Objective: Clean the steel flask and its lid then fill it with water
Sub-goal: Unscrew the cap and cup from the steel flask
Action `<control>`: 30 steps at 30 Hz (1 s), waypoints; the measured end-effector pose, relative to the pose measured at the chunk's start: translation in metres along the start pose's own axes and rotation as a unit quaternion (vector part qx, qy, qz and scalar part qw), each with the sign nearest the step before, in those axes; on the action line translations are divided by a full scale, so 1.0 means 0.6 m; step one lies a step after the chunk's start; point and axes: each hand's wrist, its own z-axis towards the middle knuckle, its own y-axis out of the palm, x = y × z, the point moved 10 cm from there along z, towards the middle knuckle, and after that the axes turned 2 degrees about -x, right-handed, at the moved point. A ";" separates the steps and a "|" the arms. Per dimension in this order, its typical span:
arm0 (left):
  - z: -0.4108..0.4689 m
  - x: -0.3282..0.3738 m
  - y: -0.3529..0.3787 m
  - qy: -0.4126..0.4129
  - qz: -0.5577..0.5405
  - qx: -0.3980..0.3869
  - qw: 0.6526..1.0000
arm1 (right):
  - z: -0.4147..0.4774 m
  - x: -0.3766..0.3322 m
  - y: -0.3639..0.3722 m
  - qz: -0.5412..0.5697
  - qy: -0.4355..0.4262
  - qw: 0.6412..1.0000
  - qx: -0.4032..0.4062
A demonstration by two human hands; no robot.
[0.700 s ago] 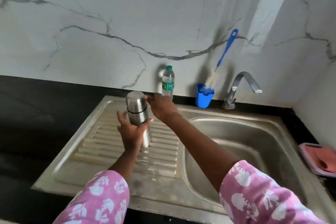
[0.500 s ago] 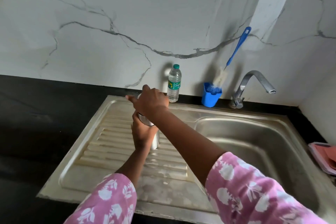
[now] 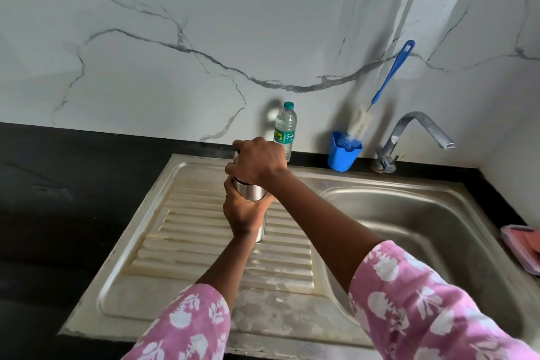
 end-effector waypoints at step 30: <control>0.053 0.041 0.041 0.110 0.018 -0.149 0.983 | 0.014 0.070 -0.030 0.109 0.097 0.978 -0.150</control>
